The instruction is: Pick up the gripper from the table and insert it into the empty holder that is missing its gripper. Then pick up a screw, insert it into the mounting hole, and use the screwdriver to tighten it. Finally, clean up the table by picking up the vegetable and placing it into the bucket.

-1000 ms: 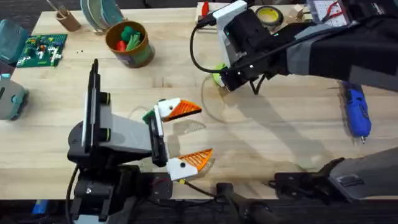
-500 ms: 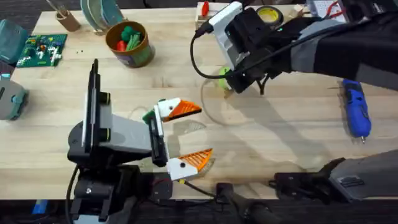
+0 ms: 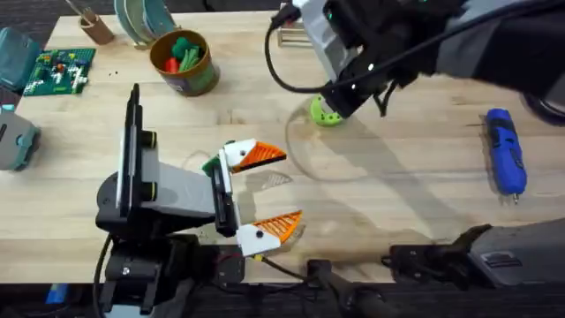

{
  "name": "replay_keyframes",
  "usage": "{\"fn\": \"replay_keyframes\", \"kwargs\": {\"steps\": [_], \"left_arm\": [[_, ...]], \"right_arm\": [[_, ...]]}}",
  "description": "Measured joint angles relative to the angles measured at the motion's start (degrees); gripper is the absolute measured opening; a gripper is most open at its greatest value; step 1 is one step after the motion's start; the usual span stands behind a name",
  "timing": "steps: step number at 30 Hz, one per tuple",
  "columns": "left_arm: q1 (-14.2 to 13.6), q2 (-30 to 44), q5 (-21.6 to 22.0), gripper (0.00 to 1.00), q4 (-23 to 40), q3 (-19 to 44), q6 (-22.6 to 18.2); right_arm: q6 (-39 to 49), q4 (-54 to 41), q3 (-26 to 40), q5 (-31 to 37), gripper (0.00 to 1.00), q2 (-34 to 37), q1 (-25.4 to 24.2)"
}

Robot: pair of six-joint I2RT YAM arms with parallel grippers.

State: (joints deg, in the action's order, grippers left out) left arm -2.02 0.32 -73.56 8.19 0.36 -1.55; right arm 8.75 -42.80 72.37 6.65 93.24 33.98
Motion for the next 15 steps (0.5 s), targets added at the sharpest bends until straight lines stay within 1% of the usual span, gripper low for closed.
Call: {"fn": "replay_keyframes", "kwargs": {"steps": [8,11,15], "left_arm": [[0.00,0.00,-0.02,0.993,0.00,0.00,0.01],[0.00,0.00,0.00,0.993,0.00,0.00,-0.01],[0.00,-0.01,0.00,0.993,0.00,0.00,0.01]], "right_arm": [[3.31,-15.05,12.43,-5.19,0.006,-0.38,0.35],[3.98,-17.85,17.17,-7.25,0.006,-0.38,1.51],[4.66,-19.62,22.75,-9.14,0.006,-0.51,4.51]]}}
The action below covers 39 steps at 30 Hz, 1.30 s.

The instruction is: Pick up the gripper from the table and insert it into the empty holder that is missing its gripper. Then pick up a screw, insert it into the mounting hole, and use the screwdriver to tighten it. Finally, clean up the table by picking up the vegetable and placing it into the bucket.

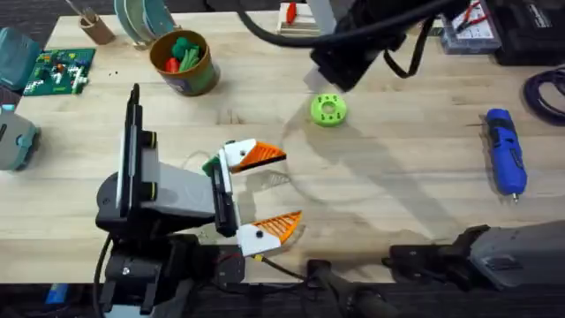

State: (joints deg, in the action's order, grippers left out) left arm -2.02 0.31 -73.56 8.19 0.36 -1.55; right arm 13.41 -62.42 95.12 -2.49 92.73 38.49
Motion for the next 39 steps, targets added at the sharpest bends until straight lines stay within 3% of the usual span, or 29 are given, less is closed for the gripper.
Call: {"fn": "replay_keyframes", "kwargs": {"steps": [15,31,39], "left_arm": [[0.00,-0.01,0.00,0.993,0.00,0.00,-0.02],[0.00,0.01,0.00,0.992,0.00,0.00,-0.02],[0.00,0.01,-0.01,0.993,0.00,0.00,-0.01]], "right_arm": [[4.22,-0.56,3.09,-1.46,0.006,-0.24,15.61],[2.70,-0.77,3.31,-1.47,0.006,-0.17,18.87],[2.09,-4.89,8.20,-1.48,0.006,1.29,19.20]]}}
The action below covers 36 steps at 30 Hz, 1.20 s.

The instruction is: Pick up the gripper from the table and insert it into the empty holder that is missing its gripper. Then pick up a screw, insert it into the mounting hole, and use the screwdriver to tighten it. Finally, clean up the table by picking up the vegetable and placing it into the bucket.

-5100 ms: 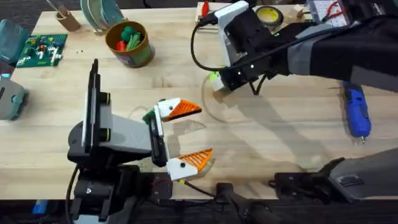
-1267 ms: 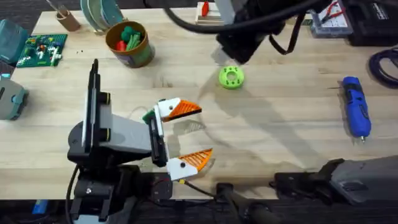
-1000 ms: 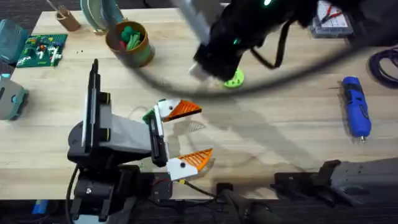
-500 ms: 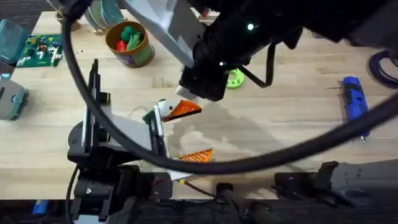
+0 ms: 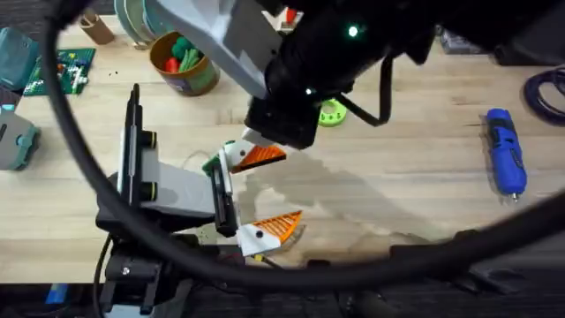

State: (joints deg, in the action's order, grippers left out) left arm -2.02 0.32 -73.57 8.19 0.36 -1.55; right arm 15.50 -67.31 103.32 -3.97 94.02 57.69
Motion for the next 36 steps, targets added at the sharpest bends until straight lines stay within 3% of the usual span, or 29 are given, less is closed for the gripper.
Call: {"fn": "replay_keyframes", "kwargs": {"steps": [36], "left_arm": [[0.00,-0.01,0.00,0.993,0.00,0.00,0.00]], "right_arm": [[-0.04,-0.07,1.67,-1.49,0.006,6.15,2.14]]}}
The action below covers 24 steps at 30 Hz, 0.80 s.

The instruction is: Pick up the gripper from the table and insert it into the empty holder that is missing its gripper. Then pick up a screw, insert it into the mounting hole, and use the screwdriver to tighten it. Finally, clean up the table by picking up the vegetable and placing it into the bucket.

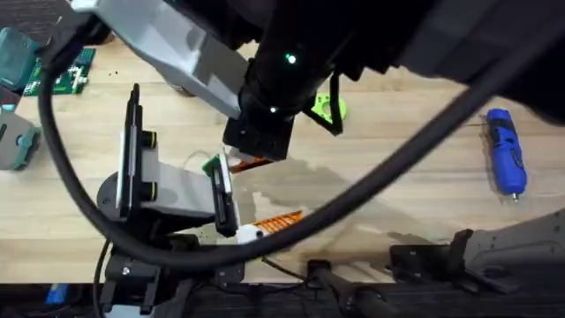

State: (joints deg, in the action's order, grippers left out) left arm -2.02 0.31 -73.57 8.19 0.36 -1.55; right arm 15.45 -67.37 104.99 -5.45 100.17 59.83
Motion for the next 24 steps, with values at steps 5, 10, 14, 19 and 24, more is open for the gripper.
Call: {"fn": "replay_keyframes", "kwargs": {"steps": [5,10,14,19,24], "left_arm": [[0.00,0.01,-0.01,0.993,0.02,0.00,0.21],[0.00,0.01,-0.03,0.993,0.02,0.00,0.23],[0.00,0.01,-0.16,0.993,0.06,0.00,0.23],[0.00,-0.01,-0.16,0.994,0.07,0.00,0.03],[0.00,0.00,-0.19,0.993,0.07,0.00,0.05]], "right_arm": [[0.01,0.15,0.00,-0.02,0.006,0.58,0.00],[0.01,0.07,0.00,-0.02,0.006,0.58,0.00],[0.01,0.00,0.00,-0.46,0.006,0.58,0.00],[0.01,-0.88,-0.04,-0.90,0.006,0.82,0.00],[0.01,-1.22,-0.04,-1.05,0.006,0.83,0.00]]}}
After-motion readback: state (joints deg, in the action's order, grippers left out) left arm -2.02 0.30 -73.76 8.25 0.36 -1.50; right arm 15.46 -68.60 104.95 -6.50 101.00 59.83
